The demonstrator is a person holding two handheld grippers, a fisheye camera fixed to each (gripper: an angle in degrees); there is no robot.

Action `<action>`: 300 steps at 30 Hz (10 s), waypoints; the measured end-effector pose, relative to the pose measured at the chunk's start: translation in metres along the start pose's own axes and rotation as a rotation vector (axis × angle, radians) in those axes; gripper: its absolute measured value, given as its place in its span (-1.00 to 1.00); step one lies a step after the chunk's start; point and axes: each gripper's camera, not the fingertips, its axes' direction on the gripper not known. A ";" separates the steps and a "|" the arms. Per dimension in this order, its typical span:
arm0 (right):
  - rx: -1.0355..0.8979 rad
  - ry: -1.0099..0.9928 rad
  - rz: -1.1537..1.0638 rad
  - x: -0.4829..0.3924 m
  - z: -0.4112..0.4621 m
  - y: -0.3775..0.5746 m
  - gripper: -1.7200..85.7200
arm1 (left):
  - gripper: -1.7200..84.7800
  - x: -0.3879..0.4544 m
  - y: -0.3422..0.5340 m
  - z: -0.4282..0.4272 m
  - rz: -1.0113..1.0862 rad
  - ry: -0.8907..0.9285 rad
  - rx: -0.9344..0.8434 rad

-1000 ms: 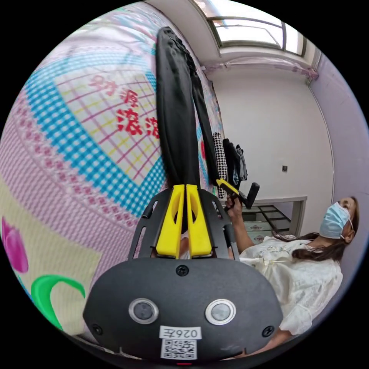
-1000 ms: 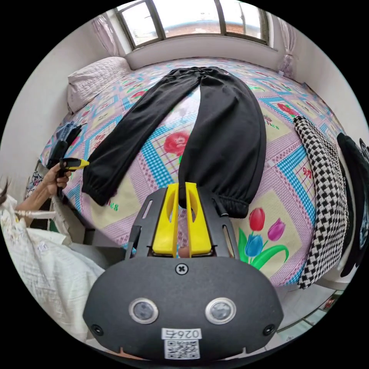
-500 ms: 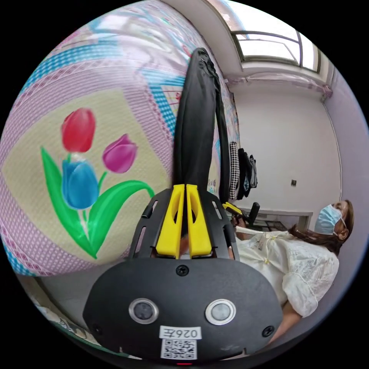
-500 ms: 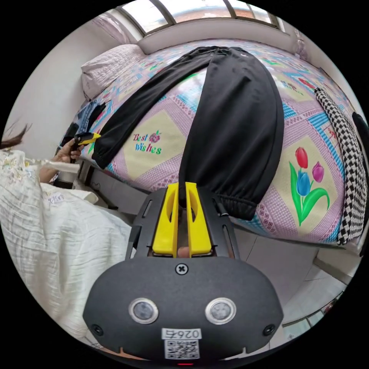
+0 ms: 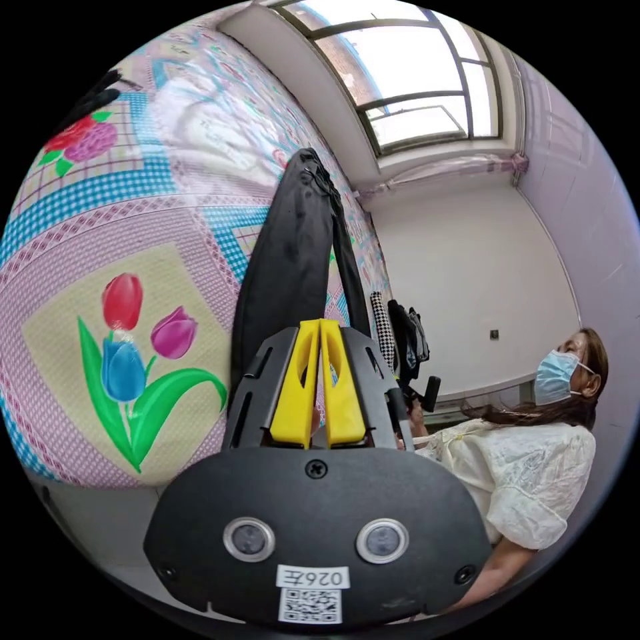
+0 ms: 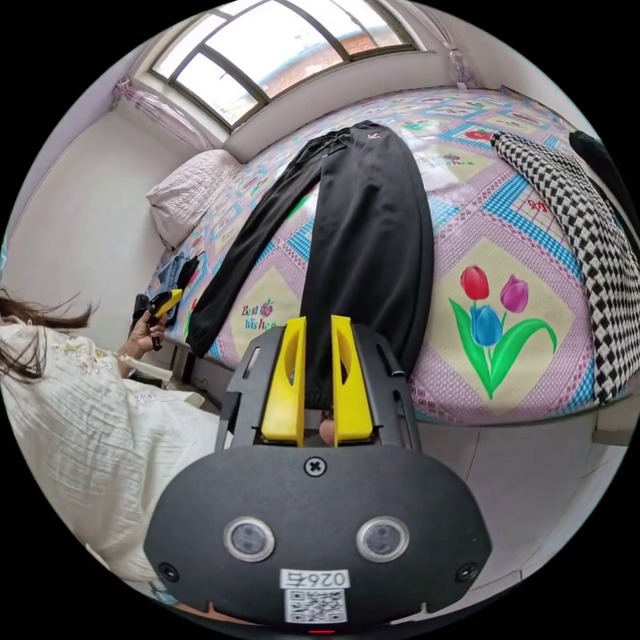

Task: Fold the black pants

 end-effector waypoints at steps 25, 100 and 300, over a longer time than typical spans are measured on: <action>-0.042 0.066 -0.013 0.045 0.022 0.034 -0.98 | -0.98 0.049 0.051 0.049 -0.089 0.108 0.166; 0.066 0.064 -0.066 -0.007 0.090 -0.123 -0.98 | -0.98 -0.040 -0.014 0.210 0.043 0.082 -0.120; 0.525 -0.330 0.784 0.102 -0.084 0.201 -0.63 | -0.97 0.308 -0.107 0.579 0.776 -0.968 -0.291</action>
